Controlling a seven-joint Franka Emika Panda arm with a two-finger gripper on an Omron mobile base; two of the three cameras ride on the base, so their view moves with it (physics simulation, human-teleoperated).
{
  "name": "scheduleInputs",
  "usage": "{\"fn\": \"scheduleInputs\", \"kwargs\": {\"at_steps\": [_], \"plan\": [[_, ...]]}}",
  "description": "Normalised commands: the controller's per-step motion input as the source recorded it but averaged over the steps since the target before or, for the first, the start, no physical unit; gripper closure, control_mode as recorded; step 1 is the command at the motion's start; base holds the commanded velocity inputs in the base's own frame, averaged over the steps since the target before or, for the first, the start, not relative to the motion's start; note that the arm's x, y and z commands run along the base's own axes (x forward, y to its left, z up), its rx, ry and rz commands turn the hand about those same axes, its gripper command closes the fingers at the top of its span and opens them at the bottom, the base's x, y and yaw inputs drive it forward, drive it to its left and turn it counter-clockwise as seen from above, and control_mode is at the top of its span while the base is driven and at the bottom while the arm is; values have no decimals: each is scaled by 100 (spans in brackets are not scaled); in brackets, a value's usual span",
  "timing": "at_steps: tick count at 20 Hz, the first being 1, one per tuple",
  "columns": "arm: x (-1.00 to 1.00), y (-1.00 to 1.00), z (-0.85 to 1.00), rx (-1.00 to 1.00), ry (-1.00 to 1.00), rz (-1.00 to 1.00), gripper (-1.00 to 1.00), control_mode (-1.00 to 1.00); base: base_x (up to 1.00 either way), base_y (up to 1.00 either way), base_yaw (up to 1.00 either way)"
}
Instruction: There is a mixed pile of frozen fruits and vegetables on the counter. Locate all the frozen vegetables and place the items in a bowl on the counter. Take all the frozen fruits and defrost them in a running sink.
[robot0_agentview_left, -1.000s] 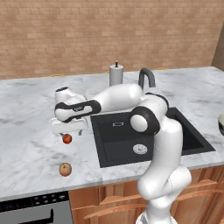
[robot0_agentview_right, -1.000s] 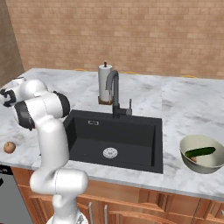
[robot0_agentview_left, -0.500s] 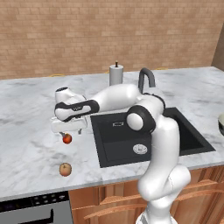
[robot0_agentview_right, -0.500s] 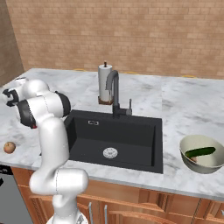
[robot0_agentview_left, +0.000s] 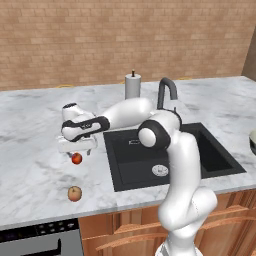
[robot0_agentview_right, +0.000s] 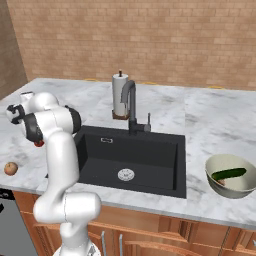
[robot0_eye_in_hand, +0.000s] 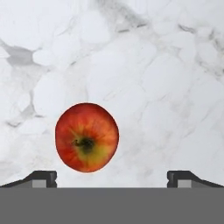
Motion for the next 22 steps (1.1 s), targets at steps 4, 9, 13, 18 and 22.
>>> {"fn": "scheduleInputs", "kwargs": {"at_steps": [4,9,13,18,22], "plan": [[16,19,-25,2,0,-1,-100,-100,0,0,0],[16,2,-21,1,-3,-1,-100,-100,0,0,0],[16,13,-21,1,-2,-1,-100,-100,0,0,0],[-11,11,-26,3,3,0,100,-100,0,0,0],[-2,0,-3,0,0,0,100,-100,0,0,0]]}}
